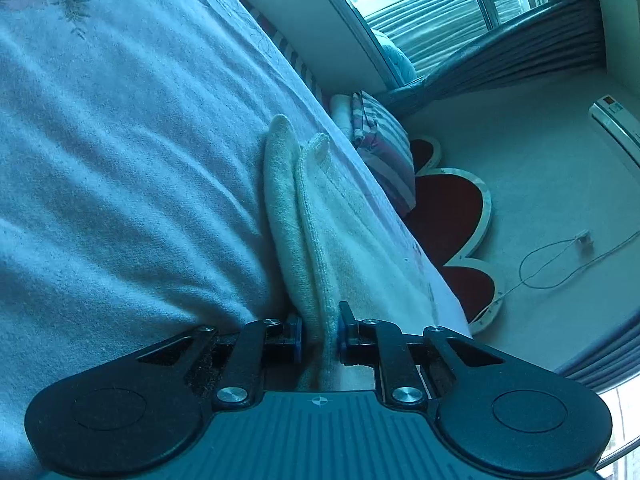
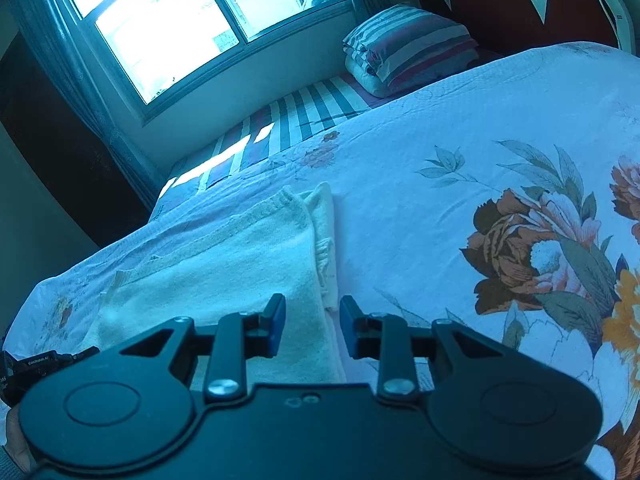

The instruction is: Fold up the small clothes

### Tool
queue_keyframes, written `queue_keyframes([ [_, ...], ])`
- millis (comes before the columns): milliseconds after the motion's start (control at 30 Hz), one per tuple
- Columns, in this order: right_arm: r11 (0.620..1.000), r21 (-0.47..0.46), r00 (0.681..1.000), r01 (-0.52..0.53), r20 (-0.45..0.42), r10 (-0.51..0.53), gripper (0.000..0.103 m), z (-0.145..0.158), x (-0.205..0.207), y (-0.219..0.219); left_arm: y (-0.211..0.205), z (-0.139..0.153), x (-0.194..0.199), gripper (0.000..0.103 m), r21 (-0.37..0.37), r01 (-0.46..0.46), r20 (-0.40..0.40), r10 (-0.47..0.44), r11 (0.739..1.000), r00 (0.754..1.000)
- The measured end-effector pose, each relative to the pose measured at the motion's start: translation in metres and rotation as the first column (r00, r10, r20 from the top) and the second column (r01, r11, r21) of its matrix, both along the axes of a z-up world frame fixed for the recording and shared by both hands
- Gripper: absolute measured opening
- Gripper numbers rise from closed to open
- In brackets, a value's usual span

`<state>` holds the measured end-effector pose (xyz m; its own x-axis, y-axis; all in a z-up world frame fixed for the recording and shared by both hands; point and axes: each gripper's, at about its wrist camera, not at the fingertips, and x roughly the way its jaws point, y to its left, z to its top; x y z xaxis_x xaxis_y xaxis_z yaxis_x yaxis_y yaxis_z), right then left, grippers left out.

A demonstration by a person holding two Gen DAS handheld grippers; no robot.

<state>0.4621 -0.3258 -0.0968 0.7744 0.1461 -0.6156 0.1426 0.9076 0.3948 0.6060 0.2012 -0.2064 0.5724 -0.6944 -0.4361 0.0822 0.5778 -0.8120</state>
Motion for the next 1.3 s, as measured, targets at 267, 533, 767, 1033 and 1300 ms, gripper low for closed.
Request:
queue_keyframes([
  [267, 0.996, 0.009, 0.996, -0.087, -0.028, 0.088, 0.026, -0.016, 0.021, 0.037, -0.004, 0.006, 0.006, 0.016, 0.017, 0.014, -0.006, -0.014, 1.000, 1.000],
  [533, 0.987, 0.005, 0.987, -0.159, -0.020, 0.159, 0.020, -0.022, 0.011, 0.070, 0.004, 0.029, -0.071, 0.054, 0.083, 0.020, -0.020, -0.019, 0.996, 1.000],
  [767, 0.977, 0.021, 0.977, -0.211, -0.008, 0.211, 0.022, -0.016, 0.021, 0.097, -0.001, 0.013, -0.112, 0.036, -0.027, -0.066, -0.097, 0.063, 0.997, 0.993],
  [1033, 0.969, 0.029, 0.968, -0.247, -0.032, 0.248, 0.022, -0.025, 0.018, 0.113, -0.010, 0.007, -0.155, 0.040, -0.130, -0.250, -0.119, 0.235, 0.960, 0.965],
  [1300, 0.966, 0.023, 0.966, -0.256, -0.032, 0.256, 0.022, -0.024, 0.024, 0.116, -0.033, 0.009, -0.112, 0.040, -0.141, -0.356, -0.156, 0.334, 0.924, 0.929],
])
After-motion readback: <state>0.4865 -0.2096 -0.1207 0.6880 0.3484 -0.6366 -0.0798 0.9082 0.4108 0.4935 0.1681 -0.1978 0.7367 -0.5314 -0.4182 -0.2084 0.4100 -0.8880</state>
